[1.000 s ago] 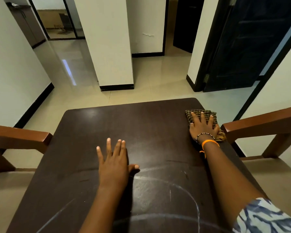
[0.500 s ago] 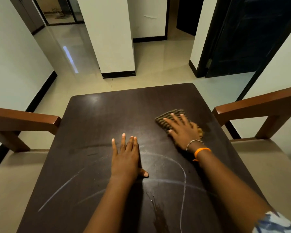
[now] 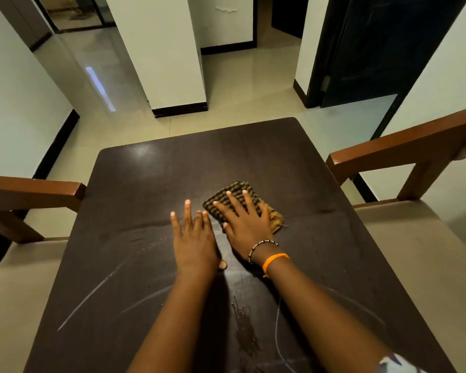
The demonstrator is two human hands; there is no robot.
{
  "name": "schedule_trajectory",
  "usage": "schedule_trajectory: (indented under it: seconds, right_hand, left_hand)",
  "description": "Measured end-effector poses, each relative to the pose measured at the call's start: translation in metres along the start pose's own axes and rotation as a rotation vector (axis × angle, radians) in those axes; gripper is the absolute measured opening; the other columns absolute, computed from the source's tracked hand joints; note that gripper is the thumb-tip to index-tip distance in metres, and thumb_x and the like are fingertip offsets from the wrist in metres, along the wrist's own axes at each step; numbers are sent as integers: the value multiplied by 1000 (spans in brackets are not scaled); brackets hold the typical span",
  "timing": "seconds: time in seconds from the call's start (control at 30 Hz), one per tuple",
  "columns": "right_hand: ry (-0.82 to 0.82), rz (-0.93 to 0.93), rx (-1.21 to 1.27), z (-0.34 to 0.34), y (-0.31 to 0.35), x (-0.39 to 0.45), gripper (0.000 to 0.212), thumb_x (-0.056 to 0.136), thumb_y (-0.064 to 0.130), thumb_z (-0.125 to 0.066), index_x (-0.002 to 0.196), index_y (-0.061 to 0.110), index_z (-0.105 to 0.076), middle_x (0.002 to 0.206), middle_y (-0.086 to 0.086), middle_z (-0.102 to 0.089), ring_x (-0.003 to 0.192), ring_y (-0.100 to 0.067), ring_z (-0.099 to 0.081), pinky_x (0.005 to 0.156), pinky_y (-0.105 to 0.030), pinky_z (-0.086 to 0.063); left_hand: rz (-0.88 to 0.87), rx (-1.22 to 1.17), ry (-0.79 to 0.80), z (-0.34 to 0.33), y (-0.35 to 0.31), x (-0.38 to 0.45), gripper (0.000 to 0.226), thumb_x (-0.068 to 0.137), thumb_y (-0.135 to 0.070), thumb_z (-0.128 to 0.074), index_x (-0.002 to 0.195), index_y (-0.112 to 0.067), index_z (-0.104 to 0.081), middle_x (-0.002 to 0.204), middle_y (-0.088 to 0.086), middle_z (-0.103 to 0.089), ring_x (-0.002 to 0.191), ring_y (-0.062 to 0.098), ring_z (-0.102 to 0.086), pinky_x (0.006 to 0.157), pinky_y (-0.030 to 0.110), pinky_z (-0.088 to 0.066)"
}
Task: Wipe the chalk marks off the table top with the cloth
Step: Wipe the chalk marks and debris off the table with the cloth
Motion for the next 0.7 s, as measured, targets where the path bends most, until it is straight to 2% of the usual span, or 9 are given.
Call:
schedule_trajectory:
  seconds: [0.07, 0.13, 0.3, 0.37, 0.47, 0.53, 0.7]
  right_hand:
    - [2, 60, -3, 1, -8, -6, 52, 96, 34, -37, 144, 42, -20, 158, 8, -9, 145, -23, -2, 109, -49, -15]
    - [-20, 30, -17, 6, -37, -12, 51, 95, 34, -38, 143, 44, -21, 158, 10, -11, 145, -21, -4, 108, -46, -16]
    - [-69, -314, -11, 32, -136, -35, 51, 97, 32, -37, 144, 42, -20, 158, 8, -10, 145, -23, -5, 111, -52, -15]
    - [-97, -432, -3, 36, -154, -42, 51, 97, 32, -37, 144, 40, -21, 158, 6, -11, 145, -24, -4, 111, -53, -14]
    - [-128, -517, -7, 32, -141, -44, 52, 96, 33, -38, 145, 38, -20, 158, 3, -11, 145, -27, -2, 111, -55, -13]
    - [-125, -505, -6, 27, -116, -42, 54, 96, 34, -39, 146, 37, -19, 159, 2, -9, 145, -29, -1, 110, -58, -12]
    - [-51, -200, 46, 4, -6, -25, 53, 95, 32, -38, 145, 36, -21, 159, 1, -8, 145, -29, 0, 110, -55, -10]
  left_hand:
    - [4, -7, 33, 0, 2, -1, 112, 76, -61, -59, 148, -5, 6, 159, 11, 7, 140, 35, 28, 111, 56, 15]
    - [-4, 2, 61, 0, 4, -1, 114, 75, -62, -59, 148, -6, 10, 158, 11, 12, 139, 36, 28, 112, 55, 14]
    - [-29, 13, 80, 0, 6, 1, 117, 74, -63, -59, 146, -5, 13, 157, 11, 18, 139, 35, 28, 113, 54, 12]
    - [-31, 2, 77, -2, 7, 2, 117, 74, -63, -58, 146, -5, 13, 157, 11, 18, 139, 35, 28, 113, 54, 12]
    - [-37, -18, 61, -6, 8, 3, 116, 75, -63, -57, 147, -5, 11, 157, 11, 17, 139, 35, 28, 114, 54, 10]
    - [-30, -41, 50, -7, 8, 3, 115, 75, -64, -57, 147, -5, 11, 158, 11, 15, 140, 35, 27, 114, 54, 9]
    - [53, -105, -32, -5, 9, -17, 105, 80, -62, -52, 148, -9, 9, 159, 9, 10, 143, 32, 21, 115, 54, 5]
Point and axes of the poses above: each hand's wrist, its own x-axis towards the middle knuckle, its own z-axis out of the back of the hand, y = z × x, the point moved 3 cm from there along x, towards the middle knuckle
